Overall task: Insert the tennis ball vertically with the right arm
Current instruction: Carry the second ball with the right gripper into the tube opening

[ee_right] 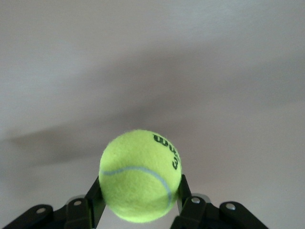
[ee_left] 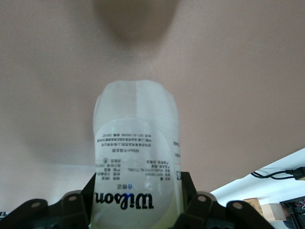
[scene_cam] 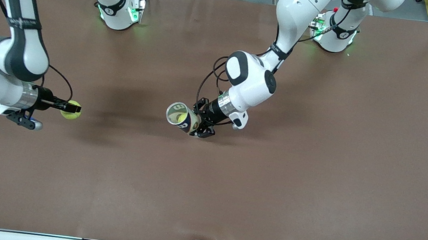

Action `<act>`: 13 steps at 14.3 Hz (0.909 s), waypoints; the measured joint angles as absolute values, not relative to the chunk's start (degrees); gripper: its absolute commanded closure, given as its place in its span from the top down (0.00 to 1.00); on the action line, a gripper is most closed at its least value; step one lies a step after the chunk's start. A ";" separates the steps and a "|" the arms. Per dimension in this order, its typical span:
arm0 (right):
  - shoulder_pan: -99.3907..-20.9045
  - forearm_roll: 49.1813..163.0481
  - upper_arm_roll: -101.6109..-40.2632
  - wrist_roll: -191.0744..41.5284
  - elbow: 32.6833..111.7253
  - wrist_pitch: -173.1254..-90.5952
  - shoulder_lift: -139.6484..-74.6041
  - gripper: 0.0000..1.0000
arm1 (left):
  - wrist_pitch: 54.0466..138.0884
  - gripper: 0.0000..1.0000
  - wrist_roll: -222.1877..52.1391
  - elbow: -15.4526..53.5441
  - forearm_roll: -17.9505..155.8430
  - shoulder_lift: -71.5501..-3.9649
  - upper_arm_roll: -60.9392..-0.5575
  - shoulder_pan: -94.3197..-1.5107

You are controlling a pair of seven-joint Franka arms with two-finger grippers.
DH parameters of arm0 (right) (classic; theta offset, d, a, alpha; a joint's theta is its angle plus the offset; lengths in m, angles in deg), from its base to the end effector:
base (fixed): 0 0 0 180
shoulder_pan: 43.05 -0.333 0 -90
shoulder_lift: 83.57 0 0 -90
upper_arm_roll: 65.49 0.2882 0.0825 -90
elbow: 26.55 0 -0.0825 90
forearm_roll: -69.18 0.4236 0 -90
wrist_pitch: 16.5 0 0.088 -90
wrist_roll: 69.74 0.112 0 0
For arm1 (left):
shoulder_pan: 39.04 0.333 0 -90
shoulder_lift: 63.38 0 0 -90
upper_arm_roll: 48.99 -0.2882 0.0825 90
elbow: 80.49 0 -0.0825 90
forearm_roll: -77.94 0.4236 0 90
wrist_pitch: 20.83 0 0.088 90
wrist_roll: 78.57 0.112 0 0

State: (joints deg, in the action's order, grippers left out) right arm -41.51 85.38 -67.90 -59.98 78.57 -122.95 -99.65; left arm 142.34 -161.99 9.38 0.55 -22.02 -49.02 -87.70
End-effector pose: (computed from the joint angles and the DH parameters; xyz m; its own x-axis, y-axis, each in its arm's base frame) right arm 0.6226 -0.0192 0.3102 0.9044 -0.3056 -0.2978 -0.3675 -0.9125 -0.1796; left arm 0.5221 -0.5164 0.1987 -0.1520 0.6632 -0.7328 0.9597 0.2763 0.0510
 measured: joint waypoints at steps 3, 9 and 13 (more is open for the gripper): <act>-46.82 89.50 -67.58 -46.00 70.87 -116.28 -99.52 0.00 | 142.44 0.68 -161.99 9.27 0.55 -22.02 -49.03 -87.71; -61.70 94.92 -67.28 -14.36 62.98 -116.55 -99.71 0.00 | 142.51 0.68 -161.75 8.99 0.55 -22.02 -49.03 -87.76; -68.30 94.92 -67.33 -0.52 58.98 -120.38 -100.26 0.00 | 142.54 0.68 -161.75 8.07 0.55 -22.04 -49.04 -87.81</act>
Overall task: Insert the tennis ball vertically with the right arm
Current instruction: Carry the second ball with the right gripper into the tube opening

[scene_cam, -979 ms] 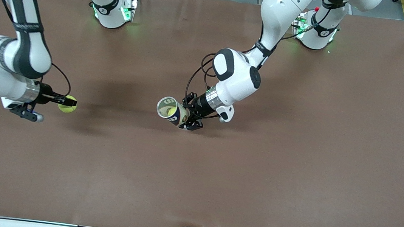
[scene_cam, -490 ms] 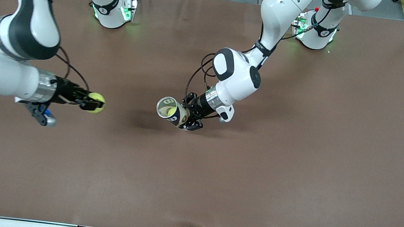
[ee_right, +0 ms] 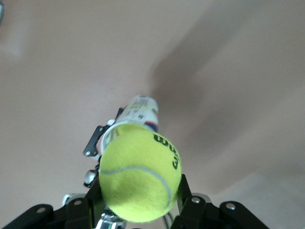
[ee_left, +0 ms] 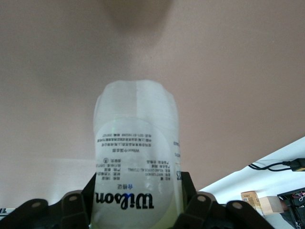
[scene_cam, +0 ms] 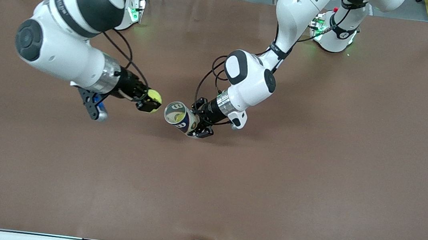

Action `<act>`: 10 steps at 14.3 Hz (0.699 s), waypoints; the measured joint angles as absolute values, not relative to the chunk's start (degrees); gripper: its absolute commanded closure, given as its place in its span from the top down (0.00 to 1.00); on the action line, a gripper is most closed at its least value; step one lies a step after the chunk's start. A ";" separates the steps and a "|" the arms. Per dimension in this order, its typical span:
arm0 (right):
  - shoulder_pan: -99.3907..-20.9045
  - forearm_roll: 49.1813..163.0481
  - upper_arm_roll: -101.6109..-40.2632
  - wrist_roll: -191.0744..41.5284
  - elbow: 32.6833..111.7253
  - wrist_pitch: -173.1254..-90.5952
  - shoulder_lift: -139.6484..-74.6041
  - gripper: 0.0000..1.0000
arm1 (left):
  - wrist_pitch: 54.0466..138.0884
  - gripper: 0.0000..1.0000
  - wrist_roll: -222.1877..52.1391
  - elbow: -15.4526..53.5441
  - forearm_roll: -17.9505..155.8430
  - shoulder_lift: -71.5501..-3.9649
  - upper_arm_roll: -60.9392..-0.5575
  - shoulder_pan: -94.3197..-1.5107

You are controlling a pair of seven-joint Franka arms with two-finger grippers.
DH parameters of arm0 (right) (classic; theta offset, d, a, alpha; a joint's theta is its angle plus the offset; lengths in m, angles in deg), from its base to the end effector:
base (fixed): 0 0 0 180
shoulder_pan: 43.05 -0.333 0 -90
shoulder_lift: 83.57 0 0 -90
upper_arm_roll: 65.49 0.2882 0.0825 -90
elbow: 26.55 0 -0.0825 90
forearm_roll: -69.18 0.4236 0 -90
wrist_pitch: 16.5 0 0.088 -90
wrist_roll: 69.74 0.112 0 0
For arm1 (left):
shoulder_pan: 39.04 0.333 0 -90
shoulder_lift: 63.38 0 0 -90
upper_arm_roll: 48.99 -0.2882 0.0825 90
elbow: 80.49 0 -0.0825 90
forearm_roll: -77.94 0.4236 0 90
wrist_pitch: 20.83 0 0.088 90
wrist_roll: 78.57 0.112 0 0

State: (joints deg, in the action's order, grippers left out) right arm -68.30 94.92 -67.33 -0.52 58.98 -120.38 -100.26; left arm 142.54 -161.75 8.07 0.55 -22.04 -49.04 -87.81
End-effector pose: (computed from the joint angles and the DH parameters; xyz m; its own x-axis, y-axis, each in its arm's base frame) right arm 0.6137 0.3096 0.4752 0.5967 -0.7032 -0.3867 -0.7936 -0.5887 -0.1540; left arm 0.5259 -0.5219 0.2103 -0.1355 0.6521 -0.7459 0.9590 0.2754 0.0665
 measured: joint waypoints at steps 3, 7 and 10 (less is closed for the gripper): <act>-70.83 94.91 -67.39 2.06 58.84 -123.45 -101.81 0.00 | 142.60 0.67 -161.75 7.67 0.55 -22.09 -49.04 -87.82; -72.38 94.31 -67.53 3.34 58.80 -125.89 -104.14 0.00 | 142.64 0.67 -161.75 7.68 0.55 -22.22 -49.05 -87.82; -72.90 92.24 -67.60 3.79 58.77 -126.07 -105.14 0.01 | 142.64 0.67 -161.75 7.71 0.55 -22.22 -49.05 -87.83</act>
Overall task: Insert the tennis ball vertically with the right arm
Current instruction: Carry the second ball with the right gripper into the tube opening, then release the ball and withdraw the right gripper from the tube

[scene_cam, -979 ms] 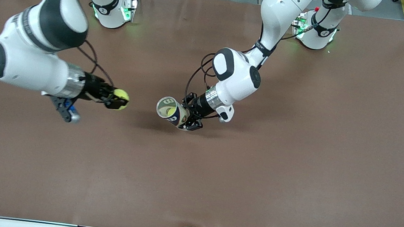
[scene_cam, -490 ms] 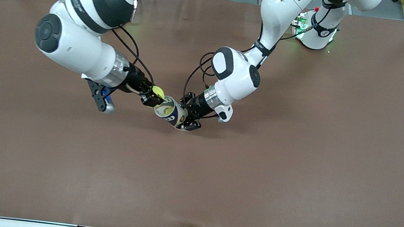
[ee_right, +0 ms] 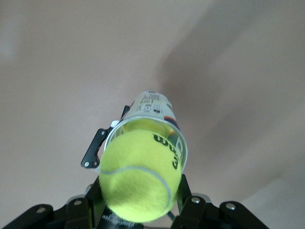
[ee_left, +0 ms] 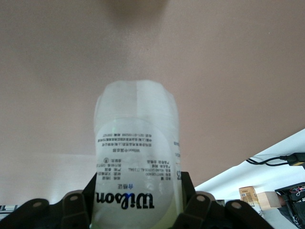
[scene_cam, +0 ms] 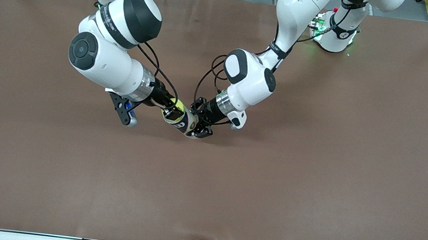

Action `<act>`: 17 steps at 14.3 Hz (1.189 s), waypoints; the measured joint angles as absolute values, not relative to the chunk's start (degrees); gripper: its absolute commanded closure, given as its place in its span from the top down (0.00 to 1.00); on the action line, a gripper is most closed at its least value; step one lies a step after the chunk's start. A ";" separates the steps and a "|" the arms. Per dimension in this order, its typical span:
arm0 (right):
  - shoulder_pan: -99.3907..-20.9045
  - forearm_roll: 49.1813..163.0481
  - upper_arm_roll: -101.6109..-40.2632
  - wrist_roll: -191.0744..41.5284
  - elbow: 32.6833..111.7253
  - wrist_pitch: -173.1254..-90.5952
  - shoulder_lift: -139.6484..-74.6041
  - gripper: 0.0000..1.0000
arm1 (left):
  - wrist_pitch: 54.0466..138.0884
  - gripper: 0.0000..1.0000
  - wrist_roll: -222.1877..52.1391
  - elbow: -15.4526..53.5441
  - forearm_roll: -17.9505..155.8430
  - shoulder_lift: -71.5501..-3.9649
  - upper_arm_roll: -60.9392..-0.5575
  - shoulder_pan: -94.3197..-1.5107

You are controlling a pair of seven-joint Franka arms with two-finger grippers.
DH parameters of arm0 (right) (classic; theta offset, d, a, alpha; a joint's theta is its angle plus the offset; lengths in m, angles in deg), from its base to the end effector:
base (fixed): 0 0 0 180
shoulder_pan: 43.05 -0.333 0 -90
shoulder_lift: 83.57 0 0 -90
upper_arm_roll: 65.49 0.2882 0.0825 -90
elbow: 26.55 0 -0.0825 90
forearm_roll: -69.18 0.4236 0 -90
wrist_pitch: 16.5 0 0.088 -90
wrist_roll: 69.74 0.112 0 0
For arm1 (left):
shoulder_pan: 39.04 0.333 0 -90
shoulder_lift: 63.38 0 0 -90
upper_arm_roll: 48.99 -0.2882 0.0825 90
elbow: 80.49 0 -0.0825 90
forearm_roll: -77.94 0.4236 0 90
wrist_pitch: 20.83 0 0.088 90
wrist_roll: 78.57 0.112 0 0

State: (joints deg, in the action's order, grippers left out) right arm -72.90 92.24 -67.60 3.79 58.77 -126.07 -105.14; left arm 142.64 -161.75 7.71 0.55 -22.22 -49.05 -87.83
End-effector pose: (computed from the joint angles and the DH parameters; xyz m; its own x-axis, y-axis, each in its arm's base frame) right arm 0.6103 0.3581 0.4244 0.5843 -0.7365 -0.3409 -0.8046 -0.5805 -0.1249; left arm 0.5274 -0.5234 0.2157 -0.1307 0.6470 -0.7512 0.9582 0.2769 0.0717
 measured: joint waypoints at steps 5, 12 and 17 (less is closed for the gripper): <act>-72.95 90.78 -67.68 3.88 58.75 -126.09 -105.69 0.22 | 142.65 0.66 -161.81 8.27 0.55 -22.90 -49.04 -87.84; -72.94 90.50 -68.14 3.91 58.67 -126.10 -105.71 1.00 | 142.65 0.66 -161.52 10.19 0.55 -23.49 -49.04 -87.85; -72.51 89.46 -68.80 1.96 58.27 -126.11 -105.71 1.00 | 142.65 0.64 -161.01 10.37 0.55 -23.51 -49.00 -87.89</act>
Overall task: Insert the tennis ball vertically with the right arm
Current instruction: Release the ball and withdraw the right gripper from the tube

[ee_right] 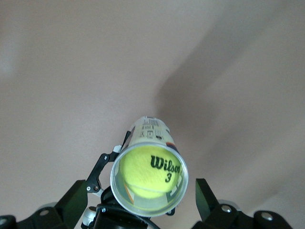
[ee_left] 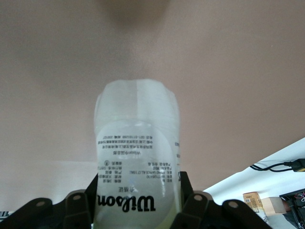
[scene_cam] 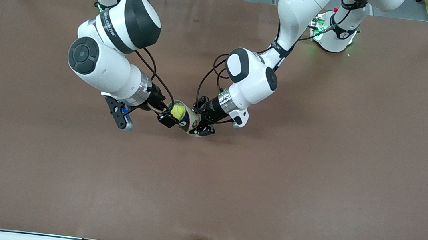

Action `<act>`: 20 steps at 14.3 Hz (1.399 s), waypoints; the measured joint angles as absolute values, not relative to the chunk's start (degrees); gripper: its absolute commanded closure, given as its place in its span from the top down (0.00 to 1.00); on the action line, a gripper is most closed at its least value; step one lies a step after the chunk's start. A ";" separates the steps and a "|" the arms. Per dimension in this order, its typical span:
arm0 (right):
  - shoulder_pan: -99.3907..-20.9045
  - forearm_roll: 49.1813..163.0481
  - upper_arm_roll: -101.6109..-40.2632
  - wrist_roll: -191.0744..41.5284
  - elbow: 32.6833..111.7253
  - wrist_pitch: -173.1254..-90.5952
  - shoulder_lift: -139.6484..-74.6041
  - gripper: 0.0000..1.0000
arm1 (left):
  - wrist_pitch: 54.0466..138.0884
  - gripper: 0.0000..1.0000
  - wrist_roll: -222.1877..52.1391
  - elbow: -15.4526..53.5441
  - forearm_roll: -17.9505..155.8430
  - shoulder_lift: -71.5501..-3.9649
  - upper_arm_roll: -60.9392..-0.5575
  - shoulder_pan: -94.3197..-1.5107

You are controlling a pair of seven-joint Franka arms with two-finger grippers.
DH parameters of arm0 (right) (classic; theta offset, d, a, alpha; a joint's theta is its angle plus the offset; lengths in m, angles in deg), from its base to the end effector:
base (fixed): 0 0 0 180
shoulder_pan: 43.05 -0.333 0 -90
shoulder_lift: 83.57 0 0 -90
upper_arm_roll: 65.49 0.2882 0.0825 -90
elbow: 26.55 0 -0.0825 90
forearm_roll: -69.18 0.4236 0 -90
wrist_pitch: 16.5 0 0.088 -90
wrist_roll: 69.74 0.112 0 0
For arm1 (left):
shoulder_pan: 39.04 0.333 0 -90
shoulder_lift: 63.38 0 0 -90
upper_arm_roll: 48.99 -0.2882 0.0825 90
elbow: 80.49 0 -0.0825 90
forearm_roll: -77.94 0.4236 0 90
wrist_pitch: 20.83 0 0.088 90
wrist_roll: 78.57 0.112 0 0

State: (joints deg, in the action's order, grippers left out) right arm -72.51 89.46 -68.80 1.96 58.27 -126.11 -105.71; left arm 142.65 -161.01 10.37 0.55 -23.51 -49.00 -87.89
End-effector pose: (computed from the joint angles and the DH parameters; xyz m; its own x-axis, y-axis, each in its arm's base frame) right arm 0.6223 0.3403 0.4207 0.6084 -0.7402 -0.2861 -0.7897 -0.6005 -0.1256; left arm 0.5195 -0.5164 0.2097 -0.1293 0.6639 -0.7366 0.9615 0.2657 0.0707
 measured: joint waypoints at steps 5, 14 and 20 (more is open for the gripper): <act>-65.19 83.86 -69.43 -16.39 59.11 -123.31 -106.13 1.00 | 142.65 0.64 -161.00 10.34 0.55 -23.60 -48.97 -87.94; -44.70 69.93 -69.87 -58.85 67.65 -123.40 -107.23 1.00 | 142.64 0.61 -161.00 10.31 0.55 -23.55 -48.79 -88.01; -35.94 69.58 -69.88 -75.50 67.16 -124.17 -106.38 1.00 | 142.50 0.65 -152.87 10.47 -6.69 -22.54 -48.76 -87.98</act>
State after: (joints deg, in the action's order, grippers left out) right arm -35.94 69.58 -69.88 -75.50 67.16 -124.17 -106.38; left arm 142.50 -152.87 10.47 -6.69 -22.54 -48.76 -87.98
